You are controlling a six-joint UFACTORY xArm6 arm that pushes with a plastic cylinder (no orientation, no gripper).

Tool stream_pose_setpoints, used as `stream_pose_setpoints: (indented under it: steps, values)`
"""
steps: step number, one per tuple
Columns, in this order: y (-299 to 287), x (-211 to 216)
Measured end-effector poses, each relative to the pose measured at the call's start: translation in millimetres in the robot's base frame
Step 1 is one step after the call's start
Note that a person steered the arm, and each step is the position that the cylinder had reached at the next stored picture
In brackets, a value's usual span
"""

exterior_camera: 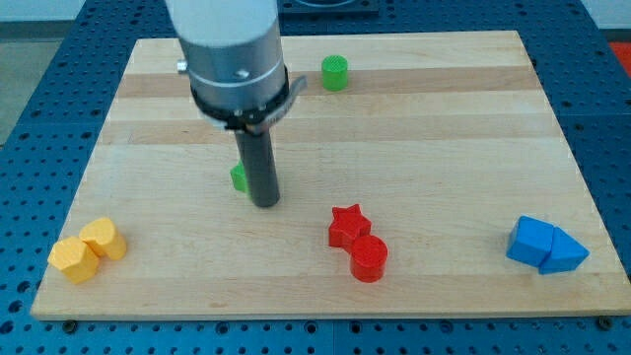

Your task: Move the green star to the center left

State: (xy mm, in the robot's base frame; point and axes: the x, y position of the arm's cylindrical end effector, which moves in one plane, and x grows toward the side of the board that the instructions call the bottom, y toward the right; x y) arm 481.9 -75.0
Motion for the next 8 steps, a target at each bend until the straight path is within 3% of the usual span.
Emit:
stream_pose_setpoints:
  steps: [3, 4, 5, 8]
  values:
    - [-14.1, -80.6]
    - [-23.6, -79.8]
    - [15.3, -51.1]
    - [-67.5, -60.7]
